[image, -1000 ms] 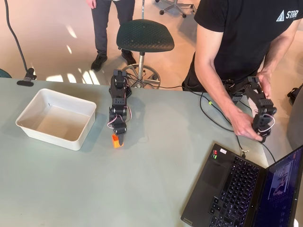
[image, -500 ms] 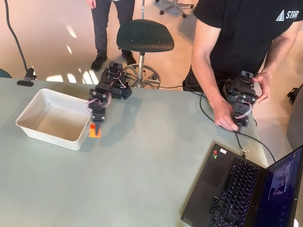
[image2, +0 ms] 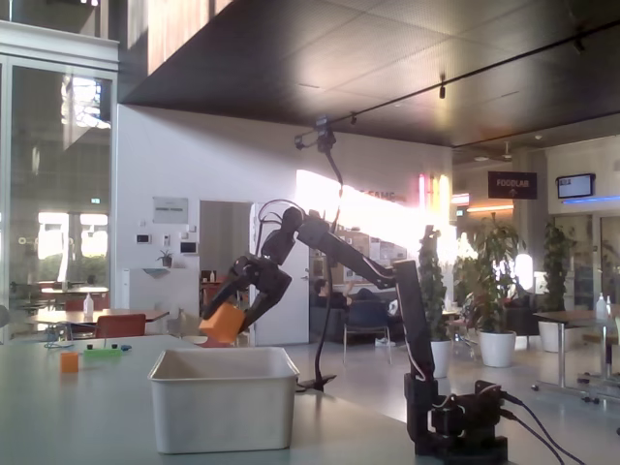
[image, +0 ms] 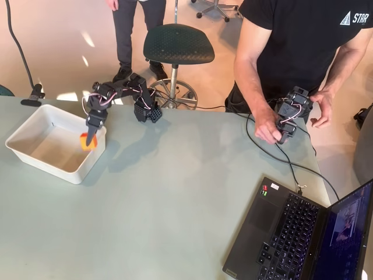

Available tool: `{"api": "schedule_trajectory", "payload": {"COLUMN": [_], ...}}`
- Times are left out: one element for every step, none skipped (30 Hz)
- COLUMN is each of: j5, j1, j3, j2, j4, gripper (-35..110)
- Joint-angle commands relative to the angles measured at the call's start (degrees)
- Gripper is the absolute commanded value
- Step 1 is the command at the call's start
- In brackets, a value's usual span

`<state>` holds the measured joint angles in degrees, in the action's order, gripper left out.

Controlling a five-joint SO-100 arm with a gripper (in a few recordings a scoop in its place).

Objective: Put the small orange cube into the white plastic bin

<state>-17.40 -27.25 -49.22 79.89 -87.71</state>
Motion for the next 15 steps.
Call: {"api": "schedule_trajectory", "payload": {"j5": [0.3, 0.3, 0.3, 0.1, -0.1, -0.3, -0.4, -0.4, -0.4, -0.4, -0.4, -0.4, -0.4, -0.4, -0.4], "j1": [-2.5, -3.6, -4.6, -5.2, -5.8, -6.4, -7.0, -7.6, -7.6, -7.7, -7.6, -7.3, -7.2, -7.2, -7.1], "j3": [2.7, 2.7, 2.5, 2.5, 2.6, 3.2, 3.4, 3.6, 3.7, 3.7, 3.7, 3.6, 3.7, 3.7, 3.7], "j2": [-1.0, -1.9, -3.3, -5.1, -6.9, -8.4, -9.7, -10.6, -11.2, -11.7, -12.0, -12.4, -13.2, -14.2, -15.1], "j4": [-0.4, -0.2, -0.1, -0.1, -0.1, -0.1, 0.0, 0.0, 0.0, 0.0, 0.0, 0.0, 0.0, 0.0, 0.0], "gripper": [29, 29, 29, 29, 29, 29, 29, 29, 29, 29, 29, 29, 29, 29, 30]}}
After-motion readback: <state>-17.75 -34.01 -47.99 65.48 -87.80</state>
